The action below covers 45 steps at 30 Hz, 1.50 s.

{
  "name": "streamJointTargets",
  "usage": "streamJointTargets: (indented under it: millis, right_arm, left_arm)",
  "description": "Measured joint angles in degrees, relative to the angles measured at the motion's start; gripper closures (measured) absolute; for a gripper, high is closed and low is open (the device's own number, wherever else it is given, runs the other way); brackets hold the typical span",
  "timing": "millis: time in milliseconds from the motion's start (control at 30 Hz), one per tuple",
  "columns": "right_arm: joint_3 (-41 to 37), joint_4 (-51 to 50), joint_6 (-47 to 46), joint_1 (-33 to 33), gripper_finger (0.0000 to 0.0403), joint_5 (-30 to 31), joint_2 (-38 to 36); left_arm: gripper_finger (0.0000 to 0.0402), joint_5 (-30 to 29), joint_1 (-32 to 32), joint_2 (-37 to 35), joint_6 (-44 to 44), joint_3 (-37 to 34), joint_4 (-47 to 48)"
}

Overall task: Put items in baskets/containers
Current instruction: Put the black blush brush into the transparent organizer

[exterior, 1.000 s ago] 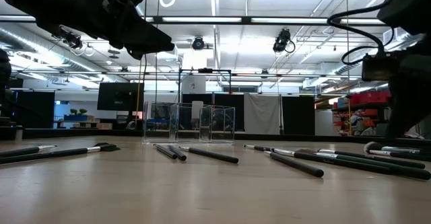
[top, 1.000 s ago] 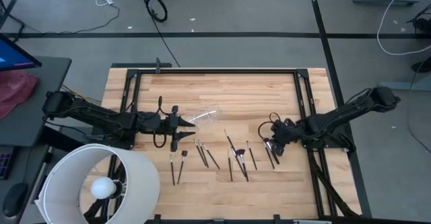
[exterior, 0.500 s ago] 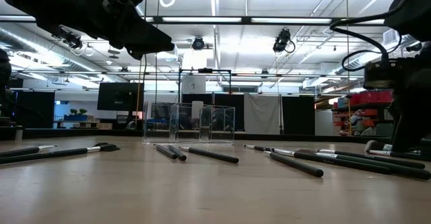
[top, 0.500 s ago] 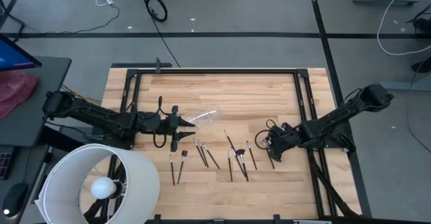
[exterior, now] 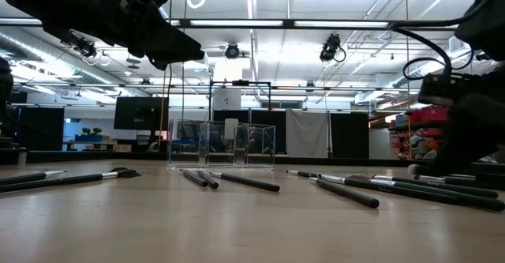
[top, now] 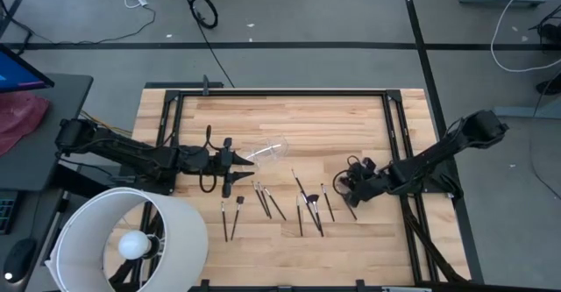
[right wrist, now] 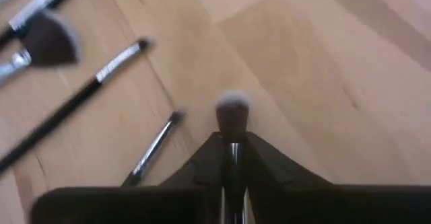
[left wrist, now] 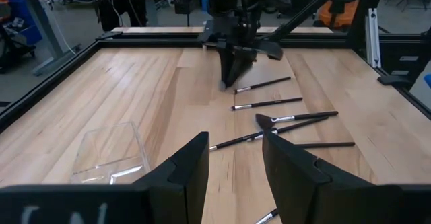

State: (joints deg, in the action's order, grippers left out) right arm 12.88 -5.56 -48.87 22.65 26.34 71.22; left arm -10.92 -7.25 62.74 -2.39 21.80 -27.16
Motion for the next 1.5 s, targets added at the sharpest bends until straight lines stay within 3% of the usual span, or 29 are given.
streamJointTargets:
  millis: [67, 200, 500, 633, 800, 933, 1033, 1133, 1300, 1500]
  right_arm:
    - [-1.88, 4.28, 0.14, 0.00, 0.0381, 1.46, 0.00]
    - [-3.65, 10.77, 6.34, -0.85, 0.0381, 5.06, 0.57]
    - [-3.80, 43.65, 37.08, -10.58, 0.0381, 7.84, 0.68]
    - [-3.46, 59.99, 47.48, -17.12, 0.0381, 2.04, 1.06]
    - [2.31, 76.55, 57.42, -25.30, 0.0381, -14.24, 4.49]
    - [11.66, 79.19, 61.41, -29.09, 0.0381, -27.44, 12.19]
    - [19.09, 79.40, 61.98, -30.49, 0.0381, -32.89, 21.11]
    - [25.59, 82.26, 64.36, -31.24, 0.0381, -34.16, 30.99]
    - [33.85, 95.58, 62.58, -33.40, 0.0381, -34.36, 45.35]
    - [40.72, 94.56, 55.00, -36.07, 0.0381, -36.06, 54.48]
  left_arm:
    - [0.0259, 0.02, 0.00, 0.00, 0.00, 0.00, -0.04]
    - [0.0259, 0.00, 0.00, 0.00, 0.02, 0.00, -0.03]
    - [0.0259, 0.00, 0.00, -0.01, 0.09, 0.00, -0.11]
    - [0.0259, 0.00, 0.07, 0.00, 0.19, -0.02, -0.35]
    - [0.0259, 0.00, 0.07, 0.00, 3.10, -0.02, -0.82]
    - [0.0259, 0.00, 0.07, 0.00, 3.13, -0.02, -1.95]
    - [0.0259, 0.00, 0.07, 0.00, 3.10, -0.02, -2.05]
    - [0.0259, 0.00, 0.04, 0.00, 3.10, -0.02, -2.08]
    - [0.0259, 0.00, -0.01, 0.00, 3.06, -0.02, -1.66]
    - [0.0259, 0.02, 0.00, 0.00, 2.79, -0.02, -1.09]
